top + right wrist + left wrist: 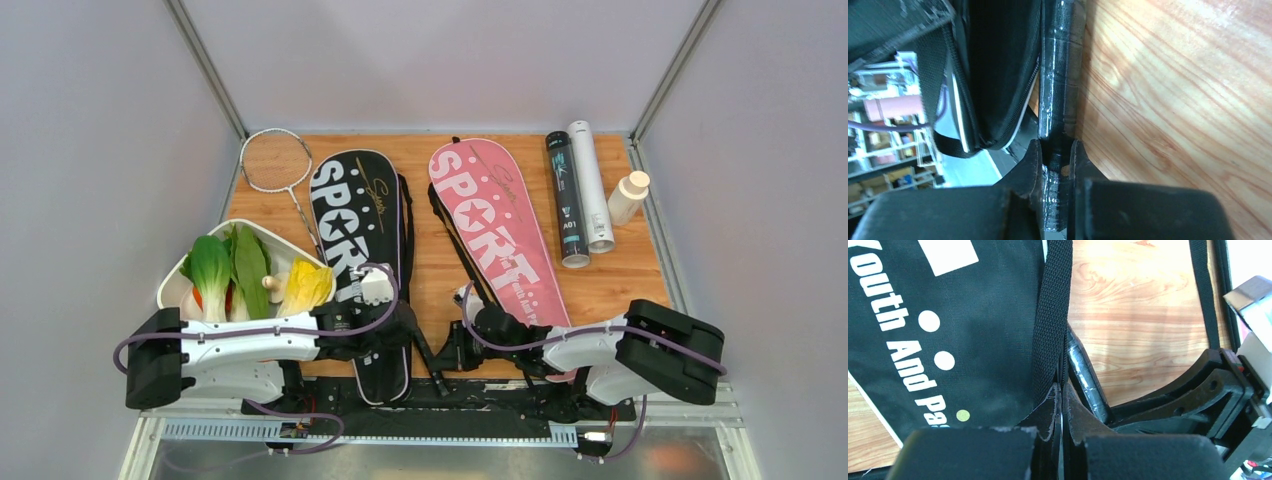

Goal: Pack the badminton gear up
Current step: Place the racket in the racket bag.

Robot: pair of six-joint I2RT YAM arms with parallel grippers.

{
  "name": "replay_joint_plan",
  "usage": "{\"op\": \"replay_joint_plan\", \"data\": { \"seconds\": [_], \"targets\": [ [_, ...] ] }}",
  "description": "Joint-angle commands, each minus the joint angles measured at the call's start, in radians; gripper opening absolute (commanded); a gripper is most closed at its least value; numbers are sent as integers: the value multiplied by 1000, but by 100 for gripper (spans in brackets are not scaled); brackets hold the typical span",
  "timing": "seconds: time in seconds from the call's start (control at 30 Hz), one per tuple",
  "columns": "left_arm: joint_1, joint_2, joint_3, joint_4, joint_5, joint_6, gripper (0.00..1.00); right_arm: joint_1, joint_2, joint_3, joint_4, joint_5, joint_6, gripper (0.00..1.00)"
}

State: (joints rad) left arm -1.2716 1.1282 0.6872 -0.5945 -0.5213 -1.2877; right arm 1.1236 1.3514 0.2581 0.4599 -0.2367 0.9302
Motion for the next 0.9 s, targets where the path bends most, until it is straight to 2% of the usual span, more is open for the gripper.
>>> {"op": "replay_joint_plan", "data": {
  "seconds": [0.0,0.33,0.47,0.67,0.73,0.87],
  "targets": [
    [0,-52,-35,57,40,-41,0,7,8,-15,260,65,167,0],
    [-22,-148,-127,178,116,-137,0,35,-20,34,312,393,260,0],
    [-23,-207,-145,210,128,-159,0,35,32,88,309,416,260,0],
    [-24,-216,-133,201,110,-170,0,50,107,148,299,435,313,0],
    [-25,-220,-133,198,104,-170,0,50,118,149,307,433,320,6],
    [-25,-220,-138,212,98,-174,0,70,154,152,321,451,346,9]
  ]
}}
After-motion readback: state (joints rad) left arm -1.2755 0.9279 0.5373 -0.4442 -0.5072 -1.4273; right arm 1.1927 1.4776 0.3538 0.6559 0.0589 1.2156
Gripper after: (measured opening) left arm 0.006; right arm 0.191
